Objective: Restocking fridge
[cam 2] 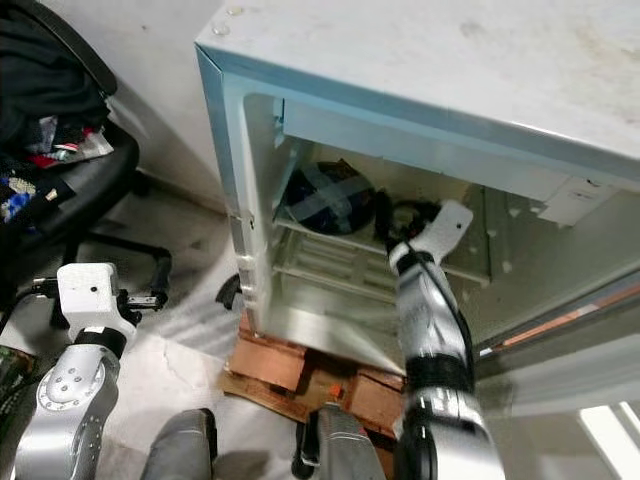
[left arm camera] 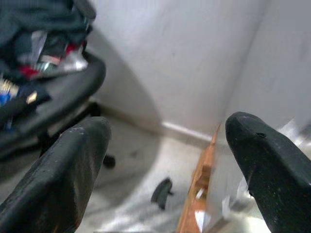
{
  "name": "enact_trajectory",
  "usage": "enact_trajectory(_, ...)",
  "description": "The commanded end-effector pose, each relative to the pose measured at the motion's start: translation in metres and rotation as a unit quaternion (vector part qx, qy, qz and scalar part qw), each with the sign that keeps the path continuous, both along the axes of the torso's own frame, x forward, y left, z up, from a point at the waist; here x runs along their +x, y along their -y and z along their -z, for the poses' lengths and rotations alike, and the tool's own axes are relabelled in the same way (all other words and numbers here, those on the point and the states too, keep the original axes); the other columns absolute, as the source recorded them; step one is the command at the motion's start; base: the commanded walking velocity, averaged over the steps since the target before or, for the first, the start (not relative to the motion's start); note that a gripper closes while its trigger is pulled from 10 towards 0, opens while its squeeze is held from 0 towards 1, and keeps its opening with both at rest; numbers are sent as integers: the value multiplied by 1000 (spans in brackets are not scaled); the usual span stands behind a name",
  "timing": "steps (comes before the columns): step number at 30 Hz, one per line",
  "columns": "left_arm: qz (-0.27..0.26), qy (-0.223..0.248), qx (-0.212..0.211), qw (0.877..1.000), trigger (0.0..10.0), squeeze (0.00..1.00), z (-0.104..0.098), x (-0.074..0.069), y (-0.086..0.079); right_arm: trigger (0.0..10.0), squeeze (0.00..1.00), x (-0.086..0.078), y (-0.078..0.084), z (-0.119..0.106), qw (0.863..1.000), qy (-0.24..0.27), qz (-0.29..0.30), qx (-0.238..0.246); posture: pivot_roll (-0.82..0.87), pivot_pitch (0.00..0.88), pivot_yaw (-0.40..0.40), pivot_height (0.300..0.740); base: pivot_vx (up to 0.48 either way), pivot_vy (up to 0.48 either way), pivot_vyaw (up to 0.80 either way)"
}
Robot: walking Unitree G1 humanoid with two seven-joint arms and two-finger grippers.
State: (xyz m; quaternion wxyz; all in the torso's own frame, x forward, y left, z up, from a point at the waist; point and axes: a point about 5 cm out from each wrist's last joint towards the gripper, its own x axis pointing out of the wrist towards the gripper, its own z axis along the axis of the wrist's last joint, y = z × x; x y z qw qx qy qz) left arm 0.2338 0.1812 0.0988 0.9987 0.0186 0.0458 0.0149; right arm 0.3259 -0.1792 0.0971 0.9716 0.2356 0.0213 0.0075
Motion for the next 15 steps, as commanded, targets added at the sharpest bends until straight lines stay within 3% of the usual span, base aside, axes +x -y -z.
enact_trajectory(1, 8, -9, 0, 1000, 10000, 0, 7, 0, 3, 10000, 996, -7, 2, -7, 999, 10, -13, -33, 82, 74, -62, 740, 0, 0, 0)
enact_trajectory(2, 8, -10, 1, 1000, 10000, 0, 8, 0, 3, 10000, 710, -11, 2, -6, 999, 9, -16, -43, 74, 66, -58, 740, 0, 0, 0)
enact_trajectory(3, 10, -9, 3, 1000, 10000, 0, 9, 1, 3, 10000, 0, -17, 0, -5, 998, 11, -23, -59, 71, 63, -57, 740, 0, 0, 0)
enact_trajectory(6, 23, -1, 6, 1000, 10000, 0, 9, 5, 8, 10000, 0, -43, -9, -3, 994, 12, -57, -95, 65, 37, -51, 740, 0, 0, 0)
enact_trajectory(7, 23, -1, 6, 1000, 10000, 0, 9, 5, 8, 10000, 0, -43, -9, -3, 994, 12, -57, -95, 65, 37, -51, 740, 0, 0, 0)
enact_trajectory(8, 26, 4, 8, 1000, 10000, 0, 8, 9, 9, 10000, 0, -56, -10, -1, 985, 15, -73, -157, 65, 31, -49, 740, 0, 0, 0)
enact_trajectory(15, 44, 9, 12, 999, 10000, 0, 9, 14, 10, 10000, 0, -65, -9, 1, 981, -8, -76, -181, 56, 20, -32, 740, -200, 0, 0)
